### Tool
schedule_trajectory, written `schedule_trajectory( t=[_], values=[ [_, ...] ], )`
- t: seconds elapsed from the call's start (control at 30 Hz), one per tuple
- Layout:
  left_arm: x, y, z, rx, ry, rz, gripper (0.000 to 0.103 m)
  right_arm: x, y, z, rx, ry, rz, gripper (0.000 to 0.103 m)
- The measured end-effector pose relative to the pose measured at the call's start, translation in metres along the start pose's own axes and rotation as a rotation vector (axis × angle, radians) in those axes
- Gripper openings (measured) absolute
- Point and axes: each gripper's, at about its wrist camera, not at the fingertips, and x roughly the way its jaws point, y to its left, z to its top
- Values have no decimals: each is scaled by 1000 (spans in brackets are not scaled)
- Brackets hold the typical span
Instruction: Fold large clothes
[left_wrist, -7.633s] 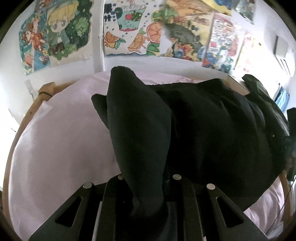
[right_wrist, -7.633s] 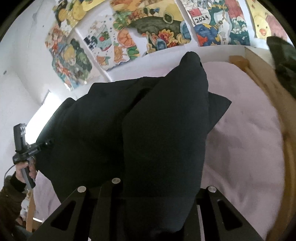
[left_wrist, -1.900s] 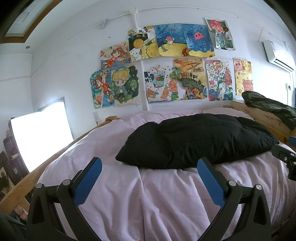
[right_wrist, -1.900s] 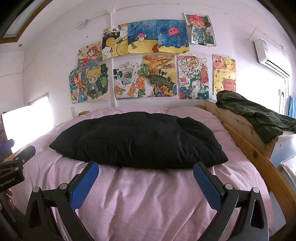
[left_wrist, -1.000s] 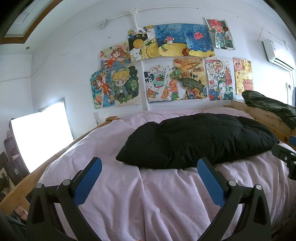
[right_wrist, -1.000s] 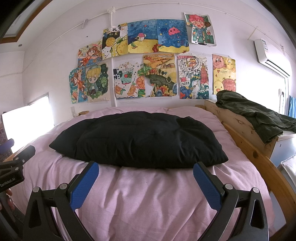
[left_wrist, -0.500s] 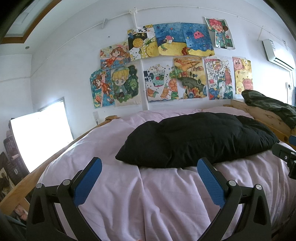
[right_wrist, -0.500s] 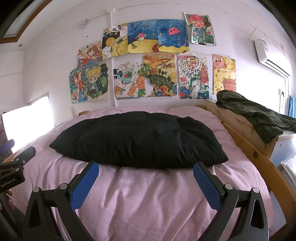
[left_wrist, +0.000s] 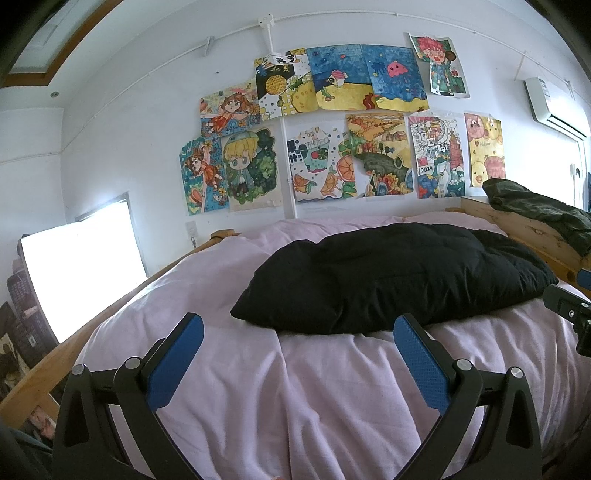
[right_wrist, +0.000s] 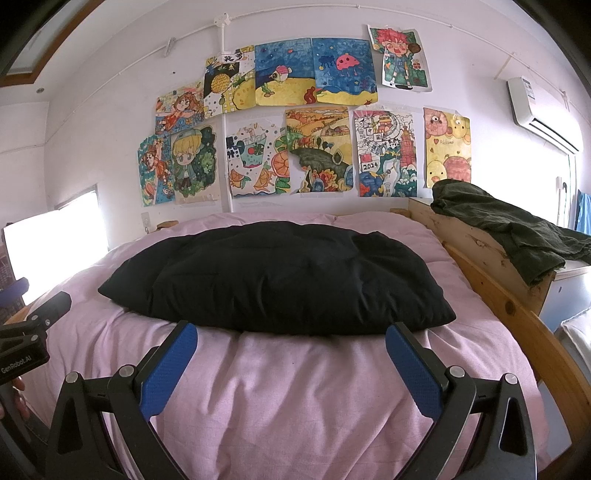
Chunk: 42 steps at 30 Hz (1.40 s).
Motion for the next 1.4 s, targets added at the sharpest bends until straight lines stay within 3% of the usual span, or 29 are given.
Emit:
schedule_trajectory(
  t=[0.23, 0.4, 1.4],
  values=[
    [-1, -3, 0, 2, 1, -2, 101, 0, 0, 0, 1, 0, 1, 103],
    [1, 4, -3, -30, 25, -72, 101, 0, 0, 0, 0, -1, 1, 103],
    [4, 17, -9, -27, 62, -68, 101, 0, 2, 0, 7, -1, -3, 103]
  ],
)
